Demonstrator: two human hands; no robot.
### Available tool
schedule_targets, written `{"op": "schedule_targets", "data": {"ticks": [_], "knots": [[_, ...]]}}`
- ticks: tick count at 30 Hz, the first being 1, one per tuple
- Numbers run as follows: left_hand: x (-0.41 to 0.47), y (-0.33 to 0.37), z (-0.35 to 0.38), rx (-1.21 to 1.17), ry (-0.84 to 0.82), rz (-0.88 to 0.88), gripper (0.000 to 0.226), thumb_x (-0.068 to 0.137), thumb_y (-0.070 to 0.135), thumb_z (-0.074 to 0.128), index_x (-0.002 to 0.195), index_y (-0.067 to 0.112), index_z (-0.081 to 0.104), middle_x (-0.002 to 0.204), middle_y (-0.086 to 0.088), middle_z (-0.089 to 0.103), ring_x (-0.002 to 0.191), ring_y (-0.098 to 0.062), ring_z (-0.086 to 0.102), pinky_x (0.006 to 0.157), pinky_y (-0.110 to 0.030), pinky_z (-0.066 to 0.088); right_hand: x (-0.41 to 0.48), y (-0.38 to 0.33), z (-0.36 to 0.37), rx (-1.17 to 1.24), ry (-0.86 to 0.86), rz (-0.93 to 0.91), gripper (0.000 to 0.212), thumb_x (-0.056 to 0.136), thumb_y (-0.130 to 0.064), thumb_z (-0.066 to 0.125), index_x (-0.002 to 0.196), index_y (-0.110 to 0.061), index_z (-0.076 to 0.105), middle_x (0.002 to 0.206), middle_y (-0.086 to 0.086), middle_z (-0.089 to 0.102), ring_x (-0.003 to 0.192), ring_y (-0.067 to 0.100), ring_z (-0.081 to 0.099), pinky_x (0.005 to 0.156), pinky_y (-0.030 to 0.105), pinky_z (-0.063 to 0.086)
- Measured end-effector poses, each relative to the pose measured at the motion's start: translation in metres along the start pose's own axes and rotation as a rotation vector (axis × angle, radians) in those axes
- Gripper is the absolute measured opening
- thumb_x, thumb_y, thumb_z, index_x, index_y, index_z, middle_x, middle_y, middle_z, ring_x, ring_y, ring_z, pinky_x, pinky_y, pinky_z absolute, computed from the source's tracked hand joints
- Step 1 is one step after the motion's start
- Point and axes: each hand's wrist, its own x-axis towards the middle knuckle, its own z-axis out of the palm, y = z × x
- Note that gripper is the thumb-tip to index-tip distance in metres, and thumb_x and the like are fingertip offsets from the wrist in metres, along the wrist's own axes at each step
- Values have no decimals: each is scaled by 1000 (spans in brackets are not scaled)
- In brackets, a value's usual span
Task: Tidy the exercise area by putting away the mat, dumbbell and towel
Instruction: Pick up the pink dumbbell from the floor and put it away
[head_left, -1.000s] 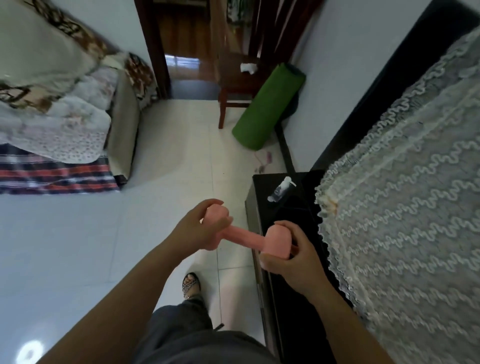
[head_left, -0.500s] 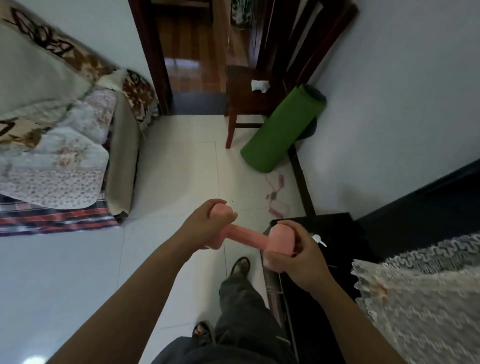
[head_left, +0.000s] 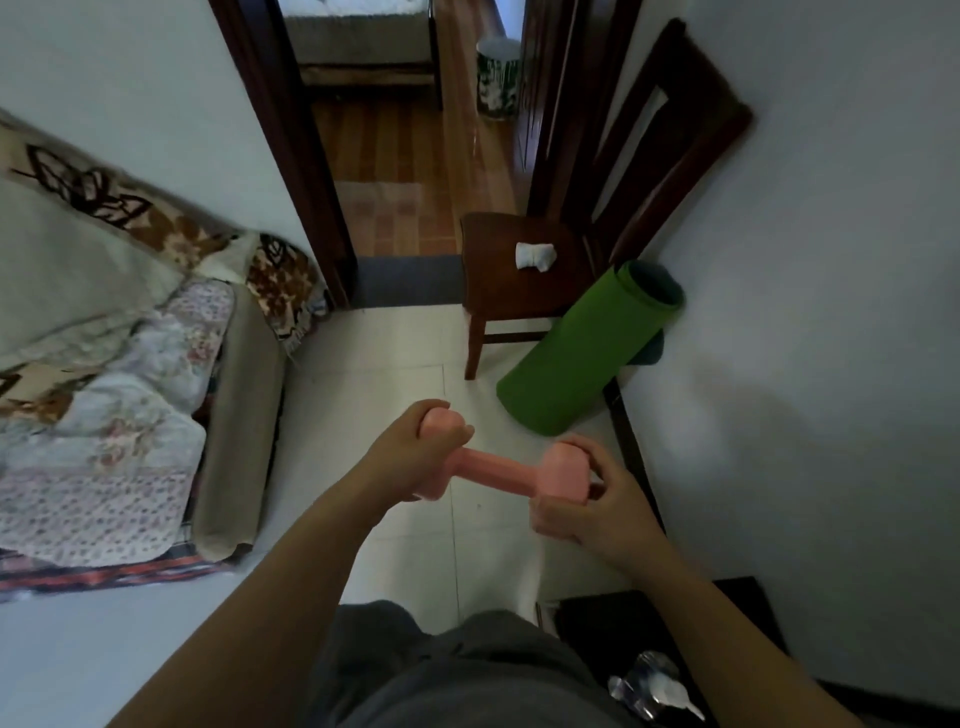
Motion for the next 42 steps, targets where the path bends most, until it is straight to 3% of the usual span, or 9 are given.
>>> {"op": "schedule_targets", "data": {"ticks": [5,8,11,15,20,25,29,35,42], "knots": [[59,37,-6,33,-31,73,38,88,36,57,124,30,47,109,-2,51,88,-20,55,62,-33,55,51,-19,-20,-6,67,28,71,65,-19,82,122,-39,45,115,-4,46,95,23,58,60,27,55],[108,67,-2,102,-130,129,40,89,33,56,126,28,45,107,-1,49,83,-15,55,55,-25,49,80,-25,-30,7,189,24,67,66,-13,82,120,-32,47,115,-4,48,95,13,56,58,15,52],[157,99,5,148,-270,165,35,88,32,58,122,31,46,107,-1,49,83,-13,53,57,-27,50,105,-30,-38,66,344,32,64,62,-13,85,113,-32,52,113,-4,55,92,10,57,57,11,49],[213,139,15,274,-473,200,36,87,27,60,121,29,50,109,0,45,84,-10,49,71,-33,49,123,-36,-37,161,550,110,66,63,-8,84,116,-28,51,112,-7,54,92,8,56,61,12,50],[258,171,39,398,-674,222,31,88,25,59,118,26,52,110,-1,51,91,-18,50,86,-43,49,139,-37,-23,298,786,220,68,59,-10,86,115,-29,53,114,-6,54,94,12,58,59,15,51],[263,187,76,572,-811,240,22,90,25,56,108,33,47,91,13,42,71,1,38,56,-19,34,136,-26,-17,337,958,279,65,58,-17,88,108,-37,52,116,-11,51,98,14,56,66,23,55],[257,191,101,611,-870,274,21,90,20,58,105,31,50,84,20,40,69,3,40,40,-7,37,125,-2,-24,412,978,295,67,61,-15,85,114,-37,50,120,-10,48,98,14,54,60,19,52],[278,191,137,764,-938,243,27,89,27,60,113,34,52,94,12,48,75,-1,45,47,-13,38,138,24,-24,556,1046,346,68,63,-15,83,115,-41,48,122,-12,47,103,13,54,71,26,54],[340,180,186,910,-1097,216,24,87,35,59,110,38,53,94,18,51,82,-7,51,65,-27,44,185,48,-18,679,1201,485,71,63,-16,84,122,-32,47,116,-20,47,97,13,57,68,22,55]]}}
